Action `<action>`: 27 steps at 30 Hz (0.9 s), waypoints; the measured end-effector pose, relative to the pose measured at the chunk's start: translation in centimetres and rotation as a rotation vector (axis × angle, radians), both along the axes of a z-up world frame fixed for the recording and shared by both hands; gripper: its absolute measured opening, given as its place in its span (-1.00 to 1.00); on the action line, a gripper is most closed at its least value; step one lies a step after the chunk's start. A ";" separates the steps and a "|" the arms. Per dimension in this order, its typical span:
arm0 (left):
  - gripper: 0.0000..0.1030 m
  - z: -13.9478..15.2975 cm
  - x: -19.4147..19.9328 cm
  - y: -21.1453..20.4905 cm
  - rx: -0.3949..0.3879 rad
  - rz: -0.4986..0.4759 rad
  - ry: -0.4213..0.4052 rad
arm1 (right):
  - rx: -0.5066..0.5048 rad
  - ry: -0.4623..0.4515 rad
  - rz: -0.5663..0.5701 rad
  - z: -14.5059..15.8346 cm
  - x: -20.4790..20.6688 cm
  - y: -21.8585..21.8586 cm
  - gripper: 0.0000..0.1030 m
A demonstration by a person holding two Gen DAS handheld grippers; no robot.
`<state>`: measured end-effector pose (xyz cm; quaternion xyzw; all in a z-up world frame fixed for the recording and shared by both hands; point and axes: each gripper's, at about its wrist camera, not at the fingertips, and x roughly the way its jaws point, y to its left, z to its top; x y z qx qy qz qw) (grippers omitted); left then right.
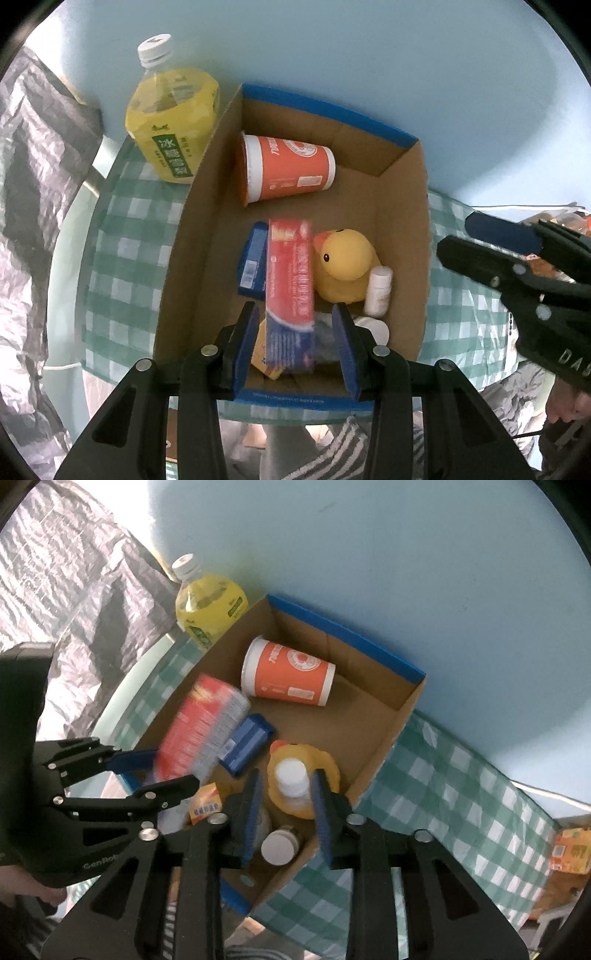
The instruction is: Organize objects
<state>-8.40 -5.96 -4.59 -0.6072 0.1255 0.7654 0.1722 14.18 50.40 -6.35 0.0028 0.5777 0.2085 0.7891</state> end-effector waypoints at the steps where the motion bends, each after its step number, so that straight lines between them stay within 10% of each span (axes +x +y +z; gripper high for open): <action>1: -0.16 0.2 0.1 0.0 0.003 0.001 0.000 | 0.004 0.000 -0.008 0.1 0.0 -0.2 -0.15; 13: 0.56 6.5 3.7 0.7 0.018 -0.030 0.099 | -0.010 -0.051 -0.074 3.6 -1.6 -2.3 0.39; 27: 0.62 10.9 7.1 1.4 -0.016 -0.056 0.131 | -0.010 -0.048 -0.139 6.6 -5.0 -5.1 0.43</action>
